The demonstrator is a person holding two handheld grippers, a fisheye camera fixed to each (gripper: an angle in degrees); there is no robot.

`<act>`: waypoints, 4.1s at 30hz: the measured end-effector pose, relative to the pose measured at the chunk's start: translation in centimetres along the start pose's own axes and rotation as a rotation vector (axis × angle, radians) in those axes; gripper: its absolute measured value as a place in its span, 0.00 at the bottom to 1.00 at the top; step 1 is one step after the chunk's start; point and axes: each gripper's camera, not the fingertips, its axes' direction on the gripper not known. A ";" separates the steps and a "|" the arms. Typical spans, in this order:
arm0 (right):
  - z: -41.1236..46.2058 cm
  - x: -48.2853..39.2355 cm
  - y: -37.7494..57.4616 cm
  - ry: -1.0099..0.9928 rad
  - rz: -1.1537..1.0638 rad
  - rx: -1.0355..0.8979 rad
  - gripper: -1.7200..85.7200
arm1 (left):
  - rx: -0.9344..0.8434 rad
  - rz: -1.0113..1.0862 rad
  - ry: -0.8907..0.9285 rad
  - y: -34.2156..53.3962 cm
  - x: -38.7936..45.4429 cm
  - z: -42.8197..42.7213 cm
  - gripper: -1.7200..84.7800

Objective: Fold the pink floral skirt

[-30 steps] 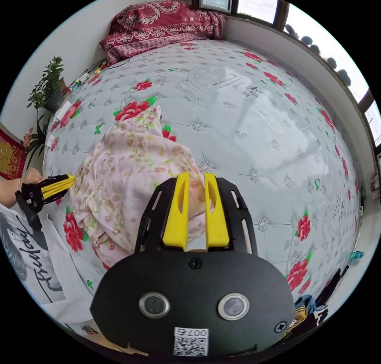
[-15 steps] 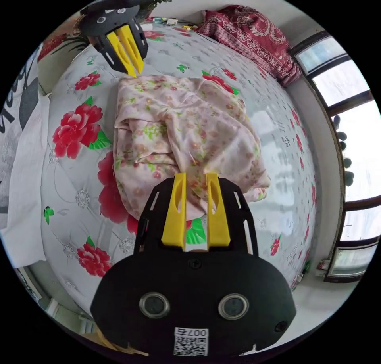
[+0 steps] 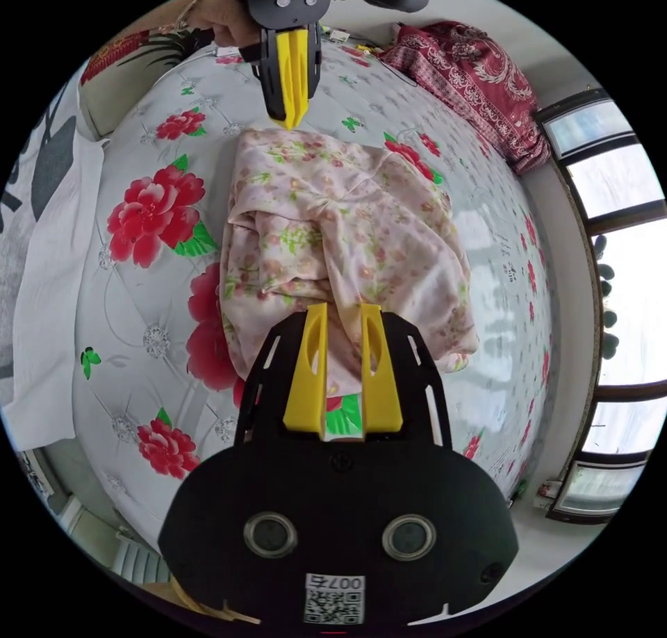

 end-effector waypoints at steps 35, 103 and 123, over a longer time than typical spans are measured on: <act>4.5 17.2 21.7 -0.680 1.270 0.353 0.17 | 0.364 0.030 0.484 7.3 2.4 -2.0 0.13; 1.3 2.8 4.3 -0.525 0.146 0.150 0.12 | 0.284 -0.256 0.071 18.0 -1.3 1.4 0.01; 14.3 32.0 15.5 -1.122 1.031 0.378 0.17 | 0.243 -0.922 1.404 22.3 -18.2 -0.4 0.22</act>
